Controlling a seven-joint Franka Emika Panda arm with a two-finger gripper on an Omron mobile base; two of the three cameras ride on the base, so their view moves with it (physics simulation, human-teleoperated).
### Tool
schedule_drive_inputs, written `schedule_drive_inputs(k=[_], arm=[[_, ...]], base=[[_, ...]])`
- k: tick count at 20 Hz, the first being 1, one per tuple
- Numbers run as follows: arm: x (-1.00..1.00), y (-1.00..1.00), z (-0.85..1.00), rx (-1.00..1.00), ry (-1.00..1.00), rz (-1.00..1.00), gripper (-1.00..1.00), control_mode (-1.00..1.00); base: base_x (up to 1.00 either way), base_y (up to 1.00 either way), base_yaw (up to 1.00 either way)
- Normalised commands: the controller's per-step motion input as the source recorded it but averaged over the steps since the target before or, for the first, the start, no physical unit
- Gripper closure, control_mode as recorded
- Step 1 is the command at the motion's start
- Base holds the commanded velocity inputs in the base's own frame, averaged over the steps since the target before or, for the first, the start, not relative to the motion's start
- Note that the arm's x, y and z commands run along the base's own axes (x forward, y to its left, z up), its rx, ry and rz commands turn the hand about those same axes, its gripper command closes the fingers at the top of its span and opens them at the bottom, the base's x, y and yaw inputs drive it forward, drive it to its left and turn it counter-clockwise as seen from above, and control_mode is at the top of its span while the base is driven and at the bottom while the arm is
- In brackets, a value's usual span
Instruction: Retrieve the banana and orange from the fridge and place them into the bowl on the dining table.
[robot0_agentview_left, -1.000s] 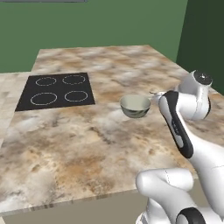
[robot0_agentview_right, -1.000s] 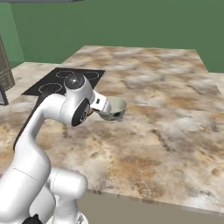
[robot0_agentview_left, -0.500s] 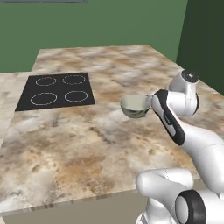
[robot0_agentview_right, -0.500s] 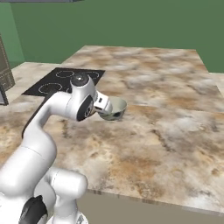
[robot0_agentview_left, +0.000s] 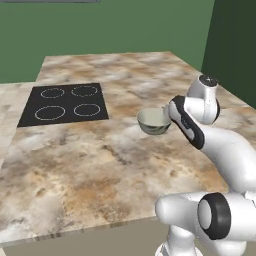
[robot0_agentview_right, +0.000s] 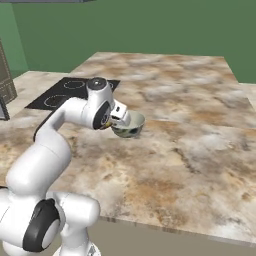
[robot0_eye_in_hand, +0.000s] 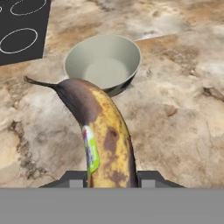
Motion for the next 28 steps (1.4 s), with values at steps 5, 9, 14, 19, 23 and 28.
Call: schedule_drive_inputs(k=[5, 9, 14, 19, 23, 28], arm=[[0.43, 0.00, -0.24, 0.00, 0.00, 0.00, 1.00, -1.00], [0.40, 0.00, -0.24, 0.00, 0.00, 0.00, 1.00, -1.00], [0.42, 0.00, -0.24, 0.00, 0.00, 0.00, 1.00, -1.00], [0.40, 0.00, -0.07, 0.00, 0.00, 0.00, 1.00, -1.00], [0.36, 0.00, -0.06, 0.00, 0.00, 0.00, 1.00, -1.00], [0.30, 0.00, -0.04, 0.00, 0.00, 0.00, 1.00, -1.00]], base=[[0.00, 0.00, 0.00], [0.00, 0.00, 0.00], [0.00, 0.00, 0.00], [0.00, 0.00, 0.00], [0.00, 0.00, 0.00], [0.00, 0.00, 0.00]])
